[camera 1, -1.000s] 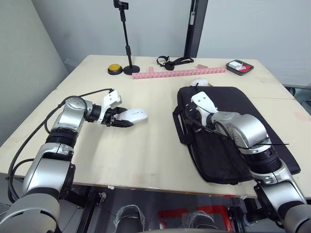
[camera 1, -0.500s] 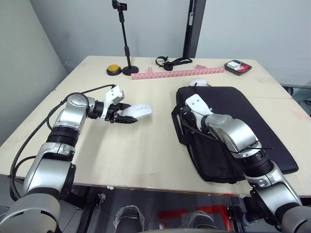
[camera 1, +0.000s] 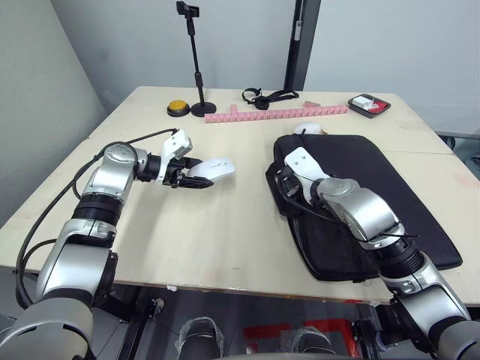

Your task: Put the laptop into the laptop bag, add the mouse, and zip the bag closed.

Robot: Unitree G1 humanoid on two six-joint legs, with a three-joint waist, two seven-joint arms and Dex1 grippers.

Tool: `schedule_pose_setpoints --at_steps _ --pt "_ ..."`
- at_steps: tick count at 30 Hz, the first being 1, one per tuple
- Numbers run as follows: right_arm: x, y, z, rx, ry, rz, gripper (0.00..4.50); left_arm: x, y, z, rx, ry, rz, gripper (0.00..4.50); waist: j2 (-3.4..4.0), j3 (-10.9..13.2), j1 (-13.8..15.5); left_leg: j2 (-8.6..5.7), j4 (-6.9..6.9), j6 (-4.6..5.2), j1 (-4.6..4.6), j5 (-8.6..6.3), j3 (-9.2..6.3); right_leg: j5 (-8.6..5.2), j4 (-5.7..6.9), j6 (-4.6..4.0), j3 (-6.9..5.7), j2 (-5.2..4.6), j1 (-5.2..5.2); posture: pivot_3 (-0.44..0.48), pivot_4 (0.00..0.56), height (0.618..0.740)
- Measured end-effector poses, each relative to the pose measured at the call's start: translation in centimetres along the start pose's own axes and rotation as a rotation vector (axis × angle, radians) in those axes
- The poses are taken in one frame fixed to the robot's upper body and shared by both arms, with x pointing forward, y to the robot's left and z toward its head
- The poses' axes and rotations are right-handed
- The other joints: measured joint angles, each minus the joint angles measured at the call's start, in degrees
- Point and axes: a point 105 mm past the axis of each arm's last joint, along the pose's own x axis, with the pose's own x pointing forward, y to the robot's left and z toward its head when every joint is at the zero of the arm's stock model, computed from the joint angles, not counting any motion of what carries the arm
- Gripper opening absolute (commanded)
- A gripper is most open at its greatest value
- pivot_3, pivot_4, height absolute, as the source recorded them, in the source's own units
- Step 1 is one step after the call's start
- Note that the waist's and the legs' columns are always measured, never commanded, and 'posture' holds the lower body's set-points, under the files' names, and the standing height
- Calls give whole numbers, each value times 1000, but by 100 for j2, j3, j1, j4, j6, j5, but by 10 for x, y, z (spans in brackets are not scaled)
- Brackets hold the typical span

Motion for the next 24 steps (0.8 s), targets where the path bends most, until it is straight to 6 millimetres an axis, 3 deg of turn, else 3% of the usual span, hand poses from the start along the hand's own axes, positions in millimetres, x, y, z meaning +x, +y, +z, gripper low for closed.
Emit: schedule_pose_setpoints --at_steps 6,8,13,17,24 --pt "-9 -8 7 62 33 23 10 6 -3 5 5 -22 -17 2845 1 1 -2 0 -2 0 -15 0 0 0 -4 0 0 1 -14 0 150 739" --pt "-18 -13 18 102 12 40 10 8 -4 5 4 -23 -25 2845 2 2 -5 1 -3 1 -26 1 0 0 -4 0 -1 4 -27 0 150 739" --pt "-52 -40 60 243 -109 91 10 23 -11 5 4 -23 -71 2845 3 2 -20 1 -11 0 -25 1 5 0 -5 0 2 6 -34 0 150 739" --pt "-78 -62 82 308 -217 120 10 36 -16 9 4 -43 -105 2845 3 3 -34 2 -18 -1 -26 2 6 -1 -8 -1 2 8 -38 0 150 739" --pt "-104 -93 94 413 -327 161 10 57 -18 17 -1 -76 -140 2845 3 3 -16 2 -28 0 -28 2 12 -1 -20 -2 4 8 -40 0 150 739"
